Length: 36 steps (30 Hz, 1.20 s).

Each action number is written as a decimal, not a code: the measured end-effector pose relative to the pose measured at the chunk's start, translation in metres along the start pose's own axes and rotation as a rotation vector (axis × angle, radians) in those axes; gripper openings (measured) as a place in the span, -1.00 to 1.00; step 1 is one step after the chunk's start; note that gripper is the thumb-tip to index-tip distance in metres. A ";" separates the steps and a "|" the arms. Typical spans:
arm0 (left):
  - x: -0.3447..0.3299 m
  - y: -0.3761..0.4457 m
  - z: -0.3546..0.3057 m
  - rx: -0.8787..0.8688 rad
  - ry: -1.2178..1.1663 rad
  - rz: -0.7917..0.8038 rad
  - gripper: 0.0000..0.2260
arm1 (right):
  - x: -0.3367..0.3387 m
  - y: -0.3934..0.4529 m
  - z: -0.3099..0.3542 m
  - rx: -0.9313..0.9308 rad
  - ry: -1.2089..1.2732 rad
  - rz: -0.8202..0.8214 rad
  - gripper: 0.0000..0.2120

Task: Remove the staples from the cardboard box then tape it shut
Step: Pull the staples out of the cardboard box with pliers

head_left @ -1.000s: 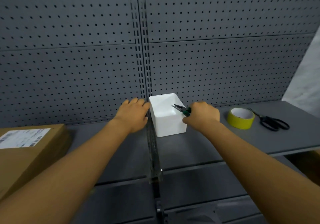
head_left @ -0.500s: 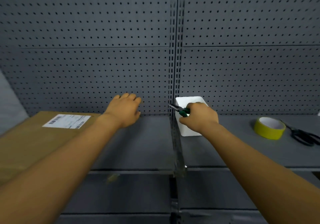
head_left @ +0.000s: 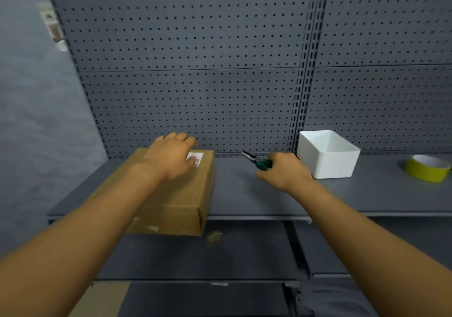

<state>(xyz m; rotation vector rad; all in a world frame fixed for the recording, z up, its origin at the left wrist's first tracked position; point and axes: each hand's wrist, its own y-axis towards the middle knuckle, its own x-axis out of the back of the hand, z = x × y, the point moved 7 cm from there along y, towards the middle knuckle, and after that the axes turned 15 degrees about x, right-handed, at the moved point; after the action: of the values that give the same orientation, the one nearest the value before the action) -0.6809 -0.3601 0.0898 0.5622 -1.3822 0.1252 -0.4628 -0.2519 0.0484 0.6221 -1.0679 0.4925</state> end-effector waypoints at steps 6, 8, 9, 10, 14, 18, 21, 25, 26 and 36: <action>-0.015 -0.036 0.060 -0.035 -0.032 0.069 -0.63 | -0.031 -0.022 0.052 -0.079 0.030 0.049 -0.69; -0.018 -0.045 0.070 -0.067 -0.053 0.112 -0.65 | -0.036 -0.028 0.064 -0.099 0.040 0.055 -0.68; -0.019 -0.049 0.073 -0.085 -0.073 0.137 -0.65 | -0.037 -0.030 0.069 -0.107 0.048 0.052 -0.68; -0.021 -0.054 0.076 -0.101 -0.104 0.168 -0.63 | -0.037 -0.032 0.074 -0.113 0.054 0.048 -0.68; -0.037 -0.076 0.074 -0.154 -0.177 0.365 -0.38 | -0.037 -0.038 0.090 -0.106 0.033 0.048 -0.71; -0.039 -0.081 0.068 -0.145 -0.142 0.271 -0.47 | -0.031 -0.041 0.099 -0.082 0.008 0.034 -0.72; -0.040 -0.080 0.066 -0.120 -0.148 0.213 -0.54 | -0.027 -0.043 0.102 -0.079 0.029 0.013 -0.72; -0.046 -0.070 0.062 -0.086 -0.136 0.200 -0.57 | -0.031 -0.049 0.098 -0.059 0.070 0.023 -0.72; -0.048 -0.067 0.062 -0.079 -0.139 0.201 -0.58 | -0.032 -0.050 0.096 -0.049 0.085 0.034 -0.72; -0.056 -0.054 0.069 -0.027 -0.252 0.288 -0.55 | -0.048 -0.052 0.086 0.052 0.133 0.195 -0.73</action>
<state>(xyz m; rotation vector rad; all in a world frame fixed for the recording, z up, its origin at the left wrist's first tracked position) -0.7320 -0.4245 0.0262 0.3618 -1.7042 0.2753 -0.5048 -0.3518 0.0228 0.5249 -0.9967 0.7236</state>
